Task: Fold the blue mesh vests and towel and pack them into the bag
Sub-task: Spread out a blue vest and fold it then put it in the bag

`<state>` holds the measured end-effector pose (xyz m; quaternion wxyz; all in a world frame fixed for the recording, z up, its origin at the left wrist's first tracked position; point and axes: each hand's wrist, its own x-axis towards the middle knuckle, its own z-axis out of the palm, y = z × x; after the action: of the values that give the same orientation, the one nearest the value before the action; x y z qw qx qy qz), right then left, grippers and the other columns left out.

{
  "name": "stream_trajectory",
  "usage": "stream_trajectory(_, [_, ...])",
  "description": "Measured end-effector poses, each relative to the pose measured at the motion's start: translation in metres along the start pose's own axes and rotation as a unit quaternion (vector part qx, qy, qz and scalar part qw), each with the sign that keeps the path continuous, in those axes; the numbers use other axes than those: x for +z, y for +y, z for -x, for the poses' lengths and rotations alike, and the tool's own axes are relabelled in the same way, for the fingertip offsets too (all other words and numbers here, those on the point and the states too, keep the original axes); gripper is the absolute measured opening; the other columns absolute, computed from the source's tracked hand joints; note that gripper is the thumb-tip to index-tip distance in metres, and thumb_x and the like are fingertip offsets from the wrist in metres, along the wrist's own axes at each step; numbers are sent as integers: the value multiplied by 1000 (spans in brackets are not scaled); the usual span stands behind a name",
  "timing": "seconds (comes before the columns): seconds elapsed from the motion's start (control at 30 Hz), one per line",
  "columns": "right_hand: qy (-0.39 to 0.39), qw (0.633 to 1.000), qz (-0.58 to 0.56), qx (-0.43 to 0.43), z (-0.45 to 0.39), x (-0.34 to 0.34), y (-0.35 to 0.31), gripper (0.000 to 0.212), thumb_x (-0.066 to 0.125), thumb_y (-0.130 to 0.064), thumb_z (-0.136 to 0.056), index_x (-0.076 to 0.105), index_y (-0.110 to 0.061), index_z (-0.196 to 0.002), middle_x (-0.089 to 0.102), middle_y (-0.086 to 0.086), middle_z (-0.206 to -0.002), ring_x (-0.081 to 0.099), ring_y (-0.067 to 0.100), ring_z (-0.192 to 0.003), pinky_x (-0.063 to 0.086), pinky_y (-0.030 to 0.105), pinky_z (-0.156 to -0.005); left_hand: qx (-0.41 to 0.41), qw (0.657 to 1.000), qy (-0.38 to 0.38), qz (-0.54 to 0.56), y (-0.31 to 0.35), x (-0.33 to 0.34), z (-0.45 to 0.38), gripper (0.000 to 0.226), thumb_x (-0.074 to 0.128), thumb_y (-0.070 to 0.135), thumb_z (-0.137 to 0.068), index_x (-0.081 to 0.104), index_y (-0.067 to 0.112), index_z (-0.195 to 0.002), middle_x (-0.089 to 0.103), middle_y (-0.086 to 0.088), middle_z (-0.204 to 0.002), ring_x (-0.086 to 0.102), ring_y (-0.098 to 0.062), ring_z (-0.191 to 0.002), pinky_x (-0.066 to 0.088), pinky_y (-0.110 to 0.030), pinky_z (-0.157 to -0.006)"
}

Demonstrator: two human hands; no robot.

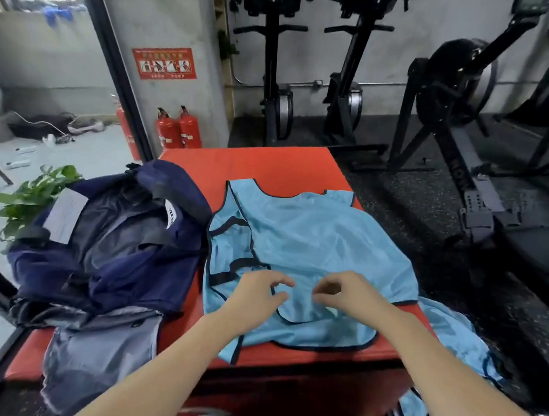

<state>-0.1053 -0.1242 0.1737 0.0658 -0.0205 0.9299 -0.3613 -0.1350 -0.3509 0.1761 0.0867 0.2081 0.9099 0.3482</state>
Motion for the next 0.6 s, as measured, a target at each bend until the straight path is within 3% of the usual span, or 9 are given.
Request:
stream_trajectory(0.03, [-12,1000,15,-3,6,3,-1,5,78,-32,-79,76,-31,-84,73,-17,-78,66,-5,-76,49,15,-72,-3,1000,1,0,-2,6,8,24,67,20,-90,73,31,-110,62,24,-94,57,1,-63,45,-10,-66])
stream_trajectory(0.1, [-12,999,40,-18,13,7,-1,9,77,-40,-76,76,-36,-84,73,-18,-82,66,-3,-82,51,19,-78,17,999,-6,-31,-3,14,17,22,66,21,-89,74,31,-107,62,23,-94,60,2,-82,44,-11,-79])
stream_trajectory(0.17, [2,999,41,-31,18,11,-2,11,78,-41,-75,76,-35,-85,73,-15,-83,66,-1,-84,52,22,-80,40,998,-14,-55,-6,17,19,24,64,21,-89,73,34,-107,67,17,-107,60,-3,-101,47,-23,-93])
stream_trajectory(0.3, [-13,996,74,-48,23,25,1,5,76,-32,-83,76,-30,-87,72,-9,-84,64,1,-81,53,29,-82,57,985,-56,-151,-17,18,14,31,61,20,-92,68,33,-119,64,6,-126,57,-14,-117,47,-39,-100])
stream_trajectory(0.4, [-16,994,99,-52,20,30,5,12,75,-40,-83,75,-32,-91,68,-11,-88,62,2,-84,53,31,-84,74,979,-88,-168,-22,17,5,29,63,23,-92,67,35,-118,62,7,-126,52,-14,-120,45,-40,-103])
stream_trajectory(0.5, [-16,989,130,-69,15,33,7,26,75,-53,-79,72,-35,-96,60,-13,-92,58,3,-88,51,31,-84,112,970,-99,-192,-25,17,-1,14,62,30,-94,70,32,-105,62,10,-115,48,-13,-115,46,-42,-98])
stream_trajectory(0.6, [-2,983,171,-73,12,34,5,36,70,-64,-77,69,-32,-95,58,-12,-93,58,9,-88,50,34,-80,104,981,-46,-158,-23,11,-4,12,57,31,-97,68,32,-102,58,11,-99,52,-9,-96,48,-33,-89])
